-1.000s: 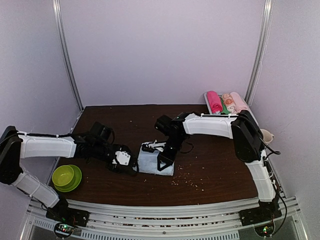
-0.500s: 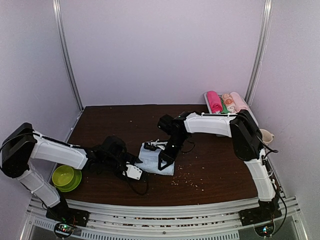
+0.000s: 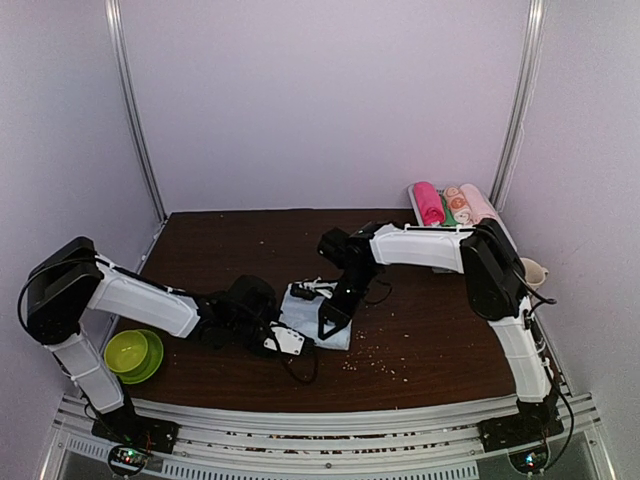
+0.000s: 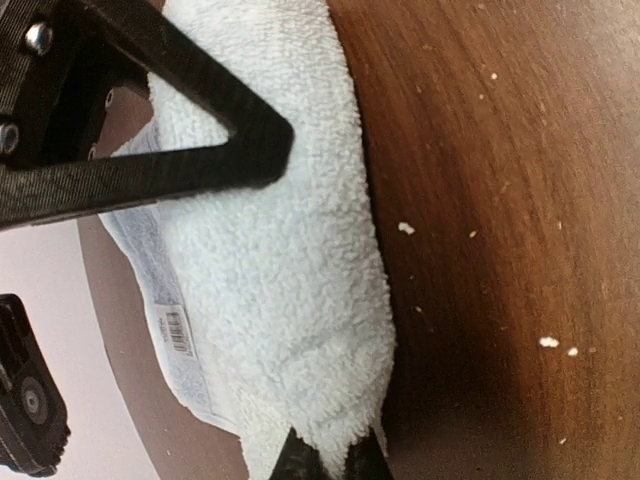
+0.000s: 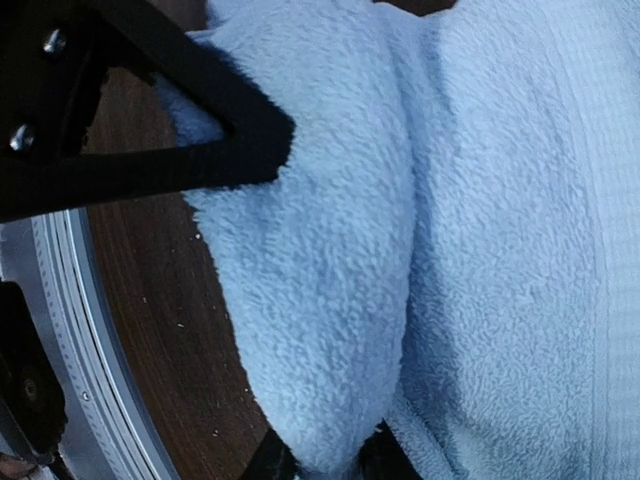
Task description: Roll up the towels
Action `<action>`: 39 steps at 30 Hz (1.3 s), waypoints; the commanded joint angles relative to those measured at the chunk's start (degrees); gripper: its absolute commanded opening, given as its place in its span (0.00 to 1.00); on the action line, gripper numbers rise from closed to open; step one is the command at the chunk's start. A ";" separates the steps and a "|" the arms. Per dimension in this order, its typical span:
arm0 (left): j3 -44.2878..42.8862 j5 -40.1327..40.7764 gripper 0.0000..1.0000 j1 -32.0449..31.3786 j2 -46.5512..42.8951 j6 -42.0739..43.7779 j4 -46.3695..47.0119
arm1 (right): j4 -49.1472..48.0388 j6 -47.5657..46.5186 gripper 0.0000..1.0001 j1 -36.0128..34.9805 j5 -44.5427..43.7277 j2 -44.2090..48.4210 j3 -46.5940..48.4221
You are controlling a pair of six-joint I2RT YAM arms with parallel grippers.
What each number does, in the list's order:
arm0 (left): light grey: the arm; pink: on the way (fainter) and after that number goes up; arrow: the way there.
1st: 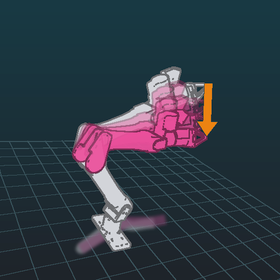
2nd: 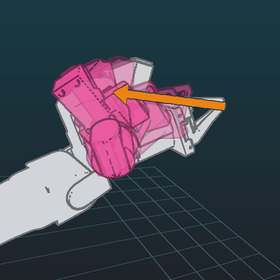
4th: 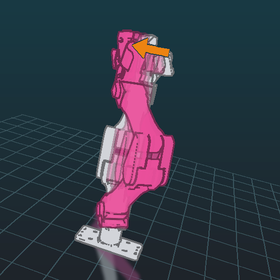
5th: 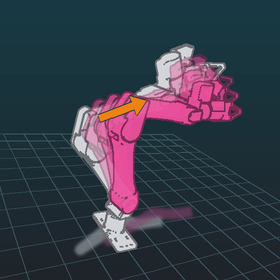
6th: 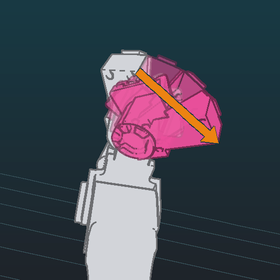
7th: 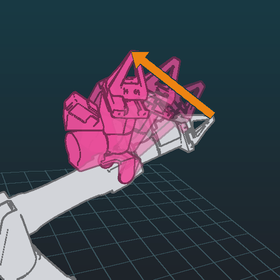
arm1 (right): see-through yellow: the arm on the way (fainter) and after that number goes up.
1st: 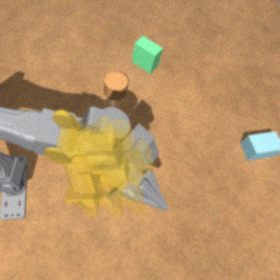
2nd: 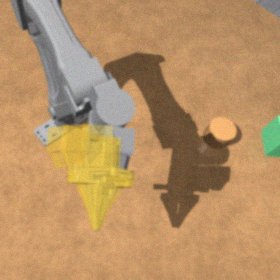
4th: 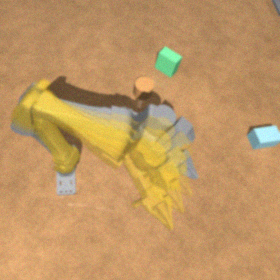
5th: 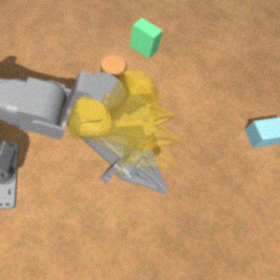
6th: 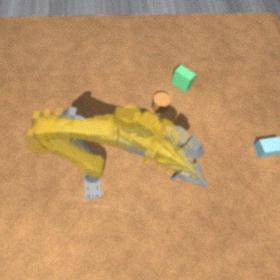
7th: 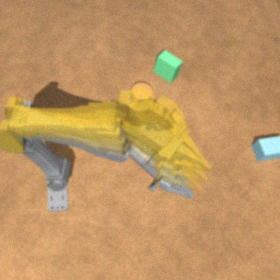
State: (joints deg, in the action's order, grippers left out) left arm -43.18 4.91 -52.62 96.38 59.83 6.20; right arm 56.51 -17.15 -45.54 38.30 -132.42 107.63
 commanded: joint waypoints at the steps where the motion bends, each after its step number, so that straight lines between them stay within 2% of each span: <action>1: -4.41 -3.84 0.00 -0.29 1.37 -4.44 -10.75 | 0.03 0.06 0.26 1.36 -3.72 2.77 -3.00; 2: -5.34 -4.50 0.00 -0.29 1.78 -5.06 -12.48 | -0.48 0.14 0.29 1.51 -3.85 4.43 -3.90; 4: -6.80 -5.60 0.00 -0.29 2.68 -5.87 -15.20 | -1.19 0.42 0.40 1.86 -5.07 6.81 -5.37; 10: -12.35 -11.54 0.00 -0.05 5.89 -8.21 -24.75 | -6.88 2.70 0.59 4.21 -9.93 18.06 -13.81; 15: -18.76 -19.26 0.00 2.36 9.13 -9.81 -32.80 | -14.54 3.77 0.73 4.82 -18.93 30.85 -24.48; 22: -33.05 -32.97 0.00 7.45 16.81 -10.46 -49.38 | -31.04 1.21 0.80 3.67 -27.28 47.99 -43.38; 26: -44.01 -40.82 0.00 10.18 22.76 -10.02 -61.39 | -38.56 -5.39 0.84 -2.85 -34.11 54.24 -51.16; 29: -49.01 -43.57 0.00 11.43 26.25 -10.07 -66.68 | -41.94 -9.41 0.84 -8.42 -37.91 56.59 -54.96; 34: -55.75 -47.04 0.00 13.48 31.08 -10.29 -73.22 | -51.23 -13.82 0.84 -13.08 -39.31 59.90 -62.55; 39: -60.93 -47.49 0.00 14.60 36.43 -10.64 -77.68 | -53.33 -18.56 0.84 -18.26 -43.67 54.76 -61.81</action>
State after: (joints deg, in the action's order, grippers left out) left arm -100.49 -39.31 -38.92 128.90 49.93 -63.53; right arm 8.97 -30.44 -60.45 0.01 -74.17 44.53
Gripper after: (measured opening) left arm 0.048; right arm 0.841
